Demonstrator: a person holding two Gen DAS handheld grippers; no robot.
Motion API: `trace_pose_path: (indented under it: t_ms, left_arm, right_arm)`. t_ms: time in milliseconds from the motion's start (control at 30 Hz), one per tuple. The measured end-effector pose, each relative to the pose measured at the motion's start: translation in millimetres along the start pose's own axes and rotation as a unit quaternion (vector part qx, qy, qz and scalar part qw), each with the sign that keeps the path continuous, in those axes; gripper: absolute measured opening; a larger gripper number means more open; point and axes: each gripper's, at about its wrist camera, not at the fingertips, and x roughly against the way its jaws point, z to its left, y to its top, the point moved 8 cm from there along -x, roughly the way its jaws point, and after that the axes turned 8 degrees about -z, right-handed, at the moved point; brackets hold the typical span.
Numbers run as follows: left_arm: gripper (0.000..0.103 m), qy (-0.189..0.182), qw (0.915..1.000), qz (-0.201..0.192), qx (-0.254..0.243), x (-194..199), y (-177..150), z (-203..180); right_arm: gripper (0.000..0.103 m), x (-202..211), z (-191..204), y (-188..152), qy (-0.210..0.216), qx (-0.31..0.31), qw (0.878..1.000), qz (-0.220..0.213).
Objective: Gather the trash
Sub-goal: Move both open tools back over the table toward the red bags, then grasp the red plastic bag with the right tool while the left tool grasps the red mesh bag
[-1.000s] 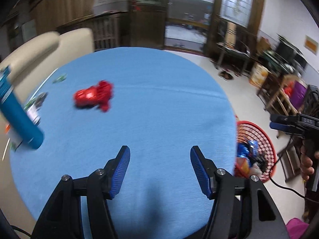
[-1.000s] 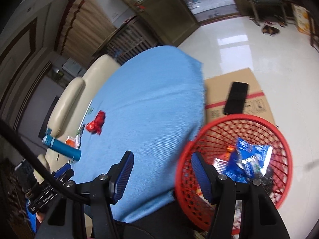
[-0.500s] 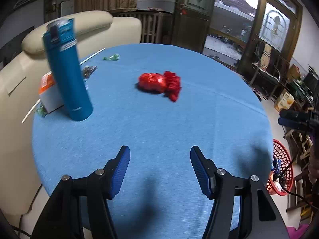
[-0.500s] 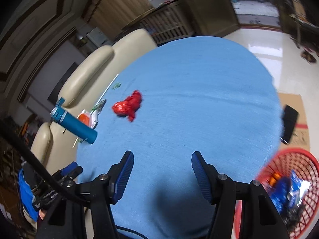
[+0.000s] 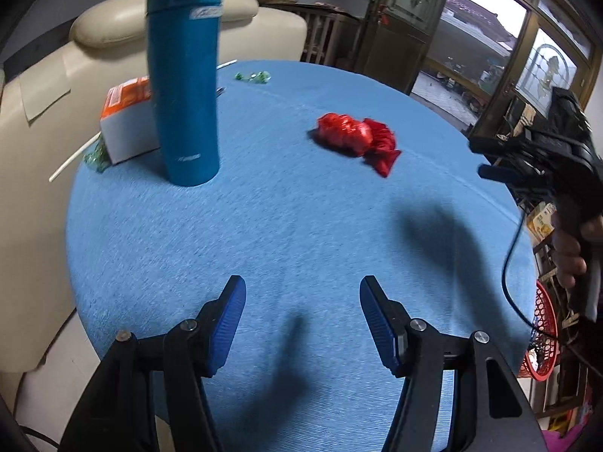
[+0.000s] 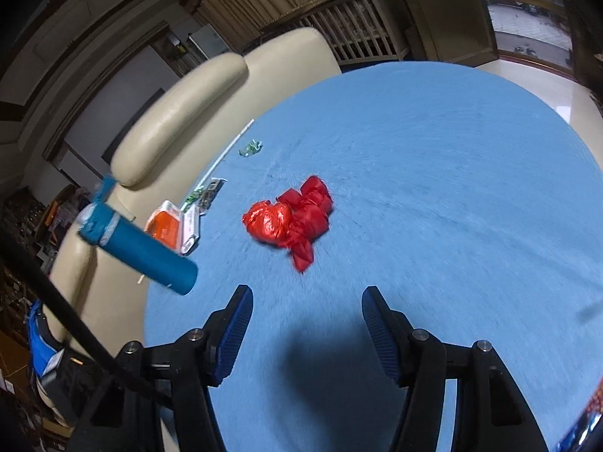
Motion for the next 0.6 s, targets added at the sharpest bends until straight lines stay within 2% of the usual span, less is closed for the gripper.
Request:
trace_pose_path:
  t_ms: [167, 233, 400, 600]
  left_arm:
    - [0.064, 0.005, 0.9999, 0.009, 0.010, -9, -5, 15]
    - [0.064, 0.008, 0.9998, 0.011, 0.013, -11, -5, 19]
    - [0.064, 0.010, 0.9996, 0.011, 0.024, -13, -3, 29]
    - [0.064, 0.008, 0.9996, 0.009, 0.025, -12, 2, 31]
  right_arm:
    - [0.060, -44, 10, 16, -0.008, 0.019, 1.000, 0.012]
    - [0.050, -64, 14, 22, -0.015, 0.026, 0.999, 0.019]
    - [0.043, -103, 11, 36, -0.032, 0.017, 0.999, 0.025]
    - [0.043, -132, 7, 41, -0.037, -0.007, 0.999, 0.039]
